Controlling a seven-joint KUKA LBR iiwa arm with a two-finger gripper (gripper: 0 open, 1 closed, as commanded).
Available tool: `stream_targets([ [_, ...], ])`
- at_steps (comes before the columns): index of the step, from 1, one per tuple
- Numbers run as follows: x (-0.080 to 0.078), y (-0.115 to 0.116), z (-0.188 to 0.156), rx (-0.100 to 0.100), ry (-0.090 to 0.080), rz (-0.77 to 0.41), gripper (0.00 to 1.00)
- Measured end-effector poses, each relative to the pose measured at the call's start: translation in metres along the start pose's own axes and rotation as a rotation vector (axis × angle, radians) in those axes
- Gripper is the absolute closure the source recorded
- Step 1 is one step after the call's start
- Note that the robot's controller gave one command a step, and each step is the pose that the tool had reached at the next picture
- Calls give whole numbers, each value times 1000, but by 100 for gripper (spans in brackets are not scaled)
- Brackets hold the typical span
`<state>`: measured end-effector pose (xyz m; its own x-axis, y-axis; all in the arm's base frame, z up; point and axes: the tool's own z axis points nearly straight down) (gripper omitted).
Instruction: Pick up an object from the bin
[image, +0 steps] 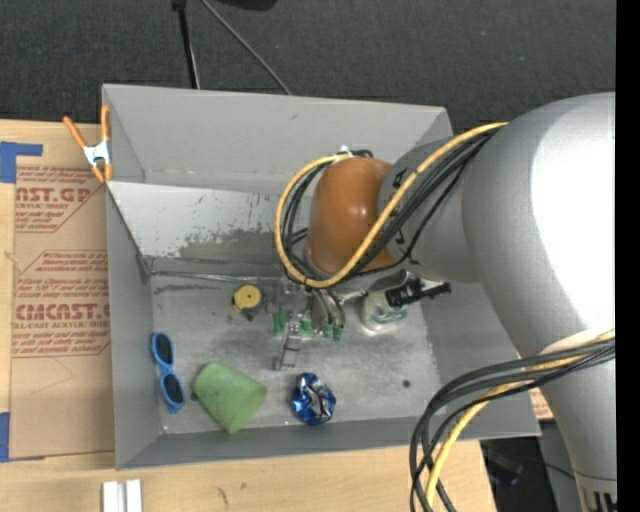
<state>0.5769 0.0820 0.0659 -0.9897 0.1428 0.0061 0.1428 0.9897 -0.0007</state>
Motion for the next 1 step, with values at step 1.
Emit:
stream_targets([
  [1, -3, 1, -6, -3, -9, -1, 100],
])
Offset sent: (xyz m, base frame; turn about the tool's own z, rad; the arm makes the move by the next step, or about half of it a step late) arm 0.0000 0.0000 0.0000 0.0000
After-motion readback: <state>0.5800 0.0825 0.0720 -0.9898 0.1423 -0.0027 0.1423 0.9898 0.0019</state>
